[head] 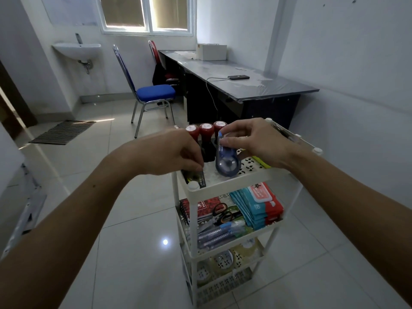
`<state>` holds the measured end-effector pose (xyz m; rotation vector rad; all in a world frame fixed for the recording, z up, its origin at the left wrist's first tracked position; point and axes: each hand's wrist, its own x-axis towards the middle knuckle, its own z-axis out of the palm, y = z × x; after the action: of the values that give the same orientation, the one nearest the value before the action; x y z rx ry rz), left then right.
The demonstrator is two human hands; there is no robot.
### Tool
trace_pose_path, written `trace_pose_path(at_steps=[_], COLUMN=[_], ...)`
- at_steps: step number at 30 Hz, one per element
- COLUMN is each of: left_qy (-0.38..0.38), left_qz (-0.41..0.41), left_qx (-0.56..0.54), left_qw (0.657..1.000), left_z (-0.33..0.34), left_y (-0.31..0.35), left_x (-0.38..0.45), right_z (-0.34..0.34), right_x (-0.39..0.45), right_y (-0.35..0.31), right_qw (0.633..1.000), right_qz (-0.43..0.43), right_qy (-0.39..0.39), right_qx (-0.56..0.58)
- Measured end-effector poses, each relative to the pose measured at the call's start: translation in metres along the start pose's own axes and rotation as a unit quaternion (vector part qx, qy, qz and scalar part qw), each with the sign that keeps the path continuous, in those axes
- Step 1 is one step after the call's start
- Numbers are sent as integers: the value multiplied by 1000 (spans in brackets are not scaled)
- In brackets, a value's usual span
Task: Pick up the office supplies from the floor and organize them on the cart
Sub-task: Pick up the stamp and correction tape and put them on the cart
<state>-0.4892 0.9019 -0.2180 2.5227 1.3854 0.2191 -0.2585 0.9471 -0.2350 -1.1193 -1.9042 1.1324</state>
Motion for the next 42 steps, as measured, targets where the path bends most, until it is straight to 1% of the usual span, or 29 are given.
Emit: trace_pose_path(at_steps=[2,4,8,10,12,14,18,21,23,25,27,29,31,32,33,35,37,38,39,40,42], left_qy=[-27,-29,-27,-21,-13,-11,-6,-3,1,12,30,52,87,117,157,271,389,430,455,463,433], left_qz=[6,7,5,2,5,5,5,1,-9,-24,-33,-34,-33,-27,-18,7,33,47,60,72,92], left_qx=[10,10,7,3,-1,2,16,37,64,89,99,101,101,98,92,65,8,-20,-38,-49,-82], left_qw=[1000,1000,1000,1000,1000,1000,1000,999,998,996,994,993,990,988,983,960,921,901,888,882,893], left_z=[4,5,5,5,7,7,7,8,9,11,13,17,22,25,30,43,63,77,92,109,147], left_y=[-1,-2,-5,-5,-5,-5,-3,0,3,4,7,11,19,24,30,44,61,73,85,97,121], left_x=[0,0,0,1,1,2,1,1,1,-2,-8,-16,-26,-31,-36,-46,-59,-67,-76,-87,-112], right_z=[7,11,14,14,14,16,18,20,25,30,35,40,45,48,50,56,65,71,78,86,105], right_x=[-1,-2,-3,-5,-8,-13,-19,-22,-25,-27,-29,-34,-44,-52,-59,-79,-107,-124,-144,-167,-218], right_y=[-1,-4,-9,-10,-11,-13,-18,-21,-23,-25,-27,-29,-29,-29,-29,-24,-14,-7,0,8,25], right_qw=[999,999,994,989,984,979,954,944,947,962,969,971,971,969,964,945,926,917,909,904,895], right_qz=[11,29,104,129,130,124,99,95,83,96,103,86,54,35,16,-18,-49,-58,-62,-61,-40], right_qy=[-17,-25,24,50,79,90,29,-22,-48,-61,-50,1,84,129,173,260,325,353,379,398,422], right_qx=[-33,-36,0,-43,-91,-134,-282,-315,-306,-248,-218,-225,-217,-209,-203,-196,-186,-176,-161,-146,-141])
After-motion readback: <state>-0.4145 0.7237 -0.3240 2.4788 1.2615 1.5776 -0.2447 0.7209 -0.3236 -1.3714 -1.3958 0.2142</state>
